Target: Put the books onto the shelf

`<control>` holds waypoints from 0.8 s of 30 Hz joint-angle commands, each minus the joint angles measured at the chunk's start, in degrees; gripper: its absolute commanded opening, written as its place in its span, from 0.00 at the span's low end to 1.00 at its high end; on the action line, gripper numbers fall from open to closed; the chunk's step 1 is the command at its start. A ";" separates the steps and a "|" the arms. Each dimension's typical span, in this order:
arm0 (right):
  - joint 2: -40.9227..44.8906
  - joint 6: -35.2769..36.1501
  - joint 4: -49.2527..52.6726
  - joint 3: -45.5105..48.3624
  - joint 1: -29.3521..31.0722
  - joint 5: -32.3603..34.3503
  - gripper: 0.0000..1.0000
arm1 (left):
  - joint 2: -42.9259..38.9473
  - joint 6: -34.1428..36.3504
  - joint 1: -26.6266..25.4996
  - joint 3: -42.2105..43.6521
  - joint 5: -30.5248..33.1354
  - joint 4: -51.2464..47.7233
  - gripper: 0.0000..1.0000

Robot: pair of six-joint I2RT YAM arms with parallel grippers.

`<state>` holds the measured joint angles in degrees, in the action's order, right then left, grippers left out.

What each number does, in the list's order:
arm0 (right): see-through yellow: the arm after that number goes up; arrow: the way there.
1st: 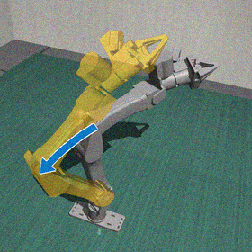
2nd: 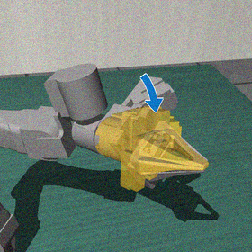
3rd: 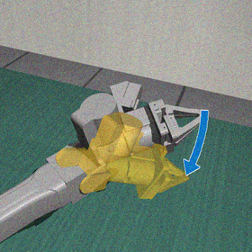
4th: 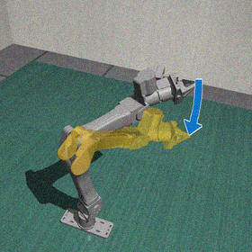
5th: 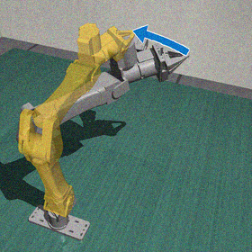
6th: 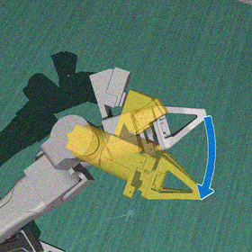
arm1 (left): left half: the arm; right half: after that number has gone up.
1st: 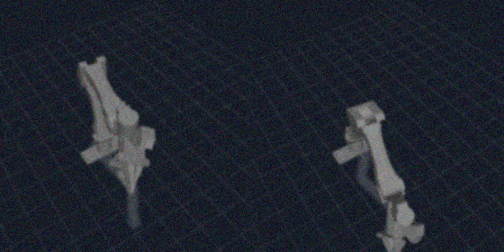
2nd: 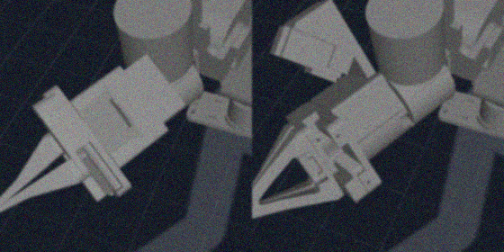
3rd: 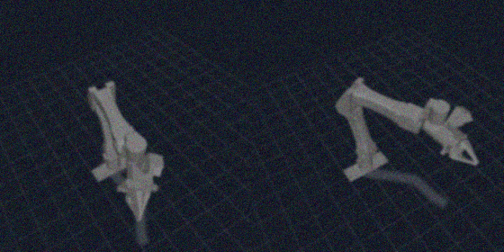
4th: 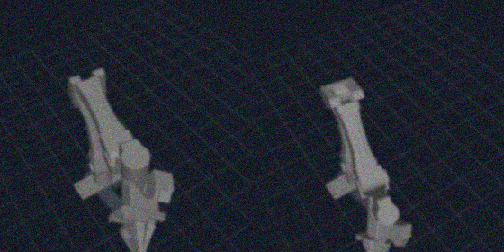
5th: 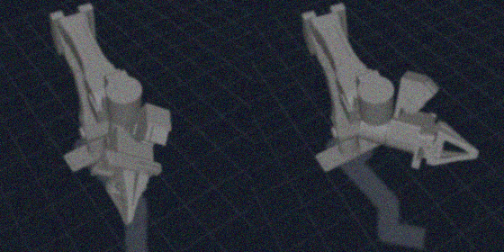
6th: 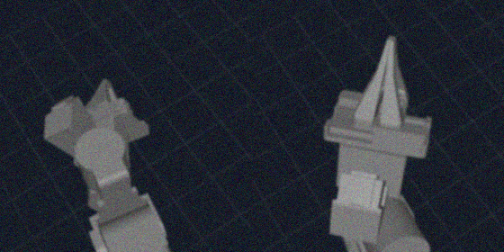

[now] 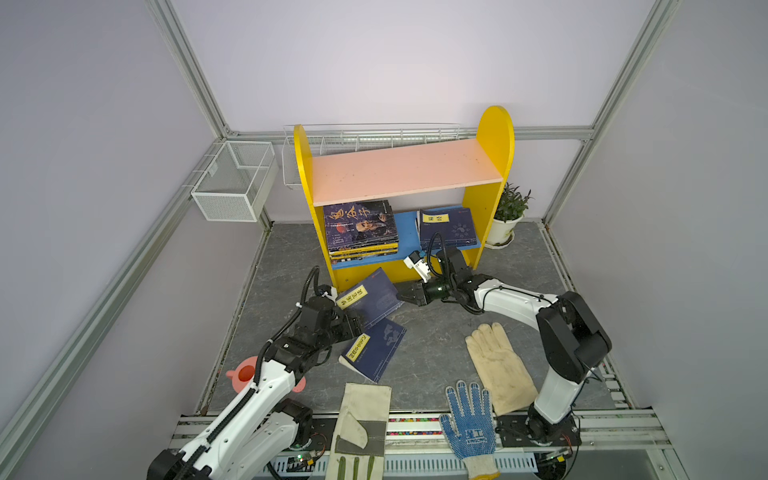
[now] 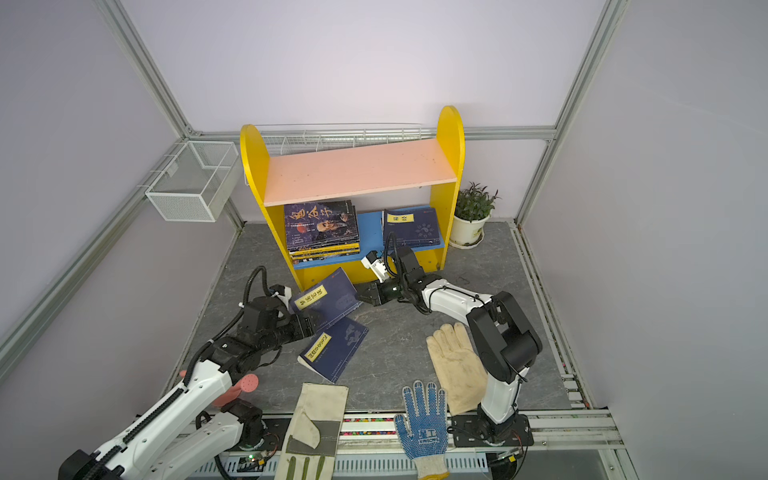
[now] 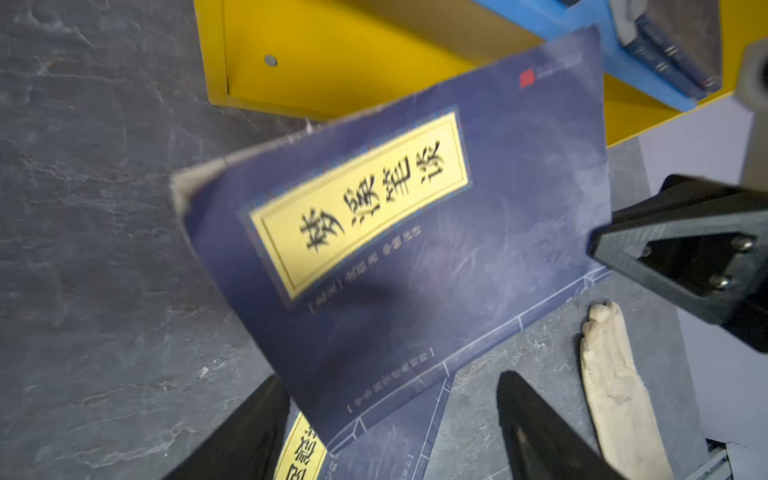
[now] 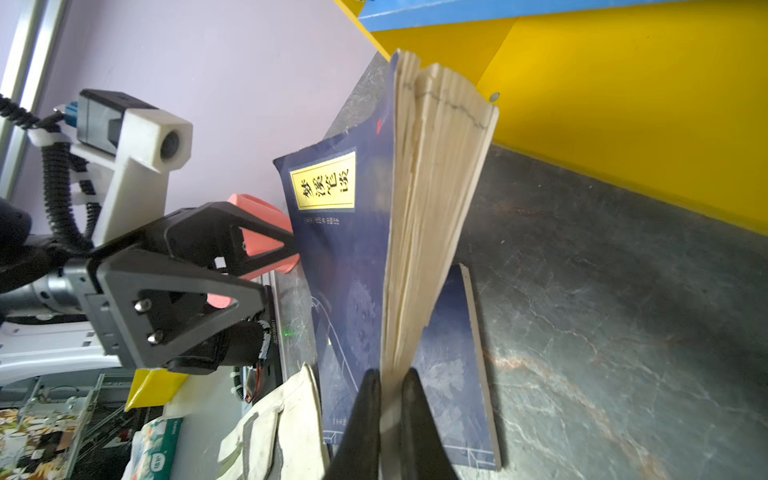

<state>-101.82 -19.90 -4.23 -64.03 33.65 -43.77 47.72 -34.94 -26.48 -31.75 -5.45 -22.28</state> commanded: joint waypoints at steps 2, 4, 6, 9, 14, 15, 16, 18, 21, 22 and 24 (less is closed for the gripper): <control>4.67 -4.70 -7.62 2.97 -2.46 -8.88 0.07 | -1.94 -1.49 0.77 0.55 0.19 2.27 0.84; 6.36 -7.05 -10.14 4.43 -3.68 -10.65 0.07 | -2.53 -1.82 0.97 0.55 -0.19 2.45 0.86; 8.10 -7.72 -10.63 5.20 -4.48 -11.22 0.07 | -3.07 -2.21 1.54 0.46 -1.14 2.87 0.88; 10.72 -6.53 -8.49 5.19 -5.63 -11.51 0.07 | -3.58 -3.32 4.06 0.73 -5.45 4.38 0.91; 13.08 -6.12 -6.78 4.63 -7.76 -13.25 0.07 | -4.22 -6.65 9.72 2.70 -16.13 11.14 0.96; 13.29 -6.08 -6.45 4.32 -7.81 -13.65 0.07 | -4.23 -7.29 10.22 3.00 -18.18 13.10 0.96; 13.56 -6.24 -6.54 4.10 -7.81 -14.20 0.07 | -4.22 -7.71 10.37 3.39 -19.81 15.06 0.96; 13.66 -6.63 -6.44 3.56 -7.77 -15.31 0.07 | -4.22 -8.70 10.33 3.91 -23.48 19.63 0.97; 13.50 -6.79 -5.98 2.86 -7.74 -16.31 0.07 | -3.75 -10.59 10.33 4.76 -29.34 26.64 0.96; 13.41 -7.10 -6.24 2.76 -7.72 -16.88 0.07 | -3.30 -11.05 10.33 4.79 -30.58 28.09 0.95; 13.40 -7.86 -7.22 2.75 -7.77 -17.71 0.07 | -2.61 -11.12 10.31 4.77 -32.29 29.19 0.90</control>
<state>-89.67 -26.65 -8.91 -59.70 25.91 -57.65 44.60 -44.47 -16.45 -27.29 -31.22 -0.40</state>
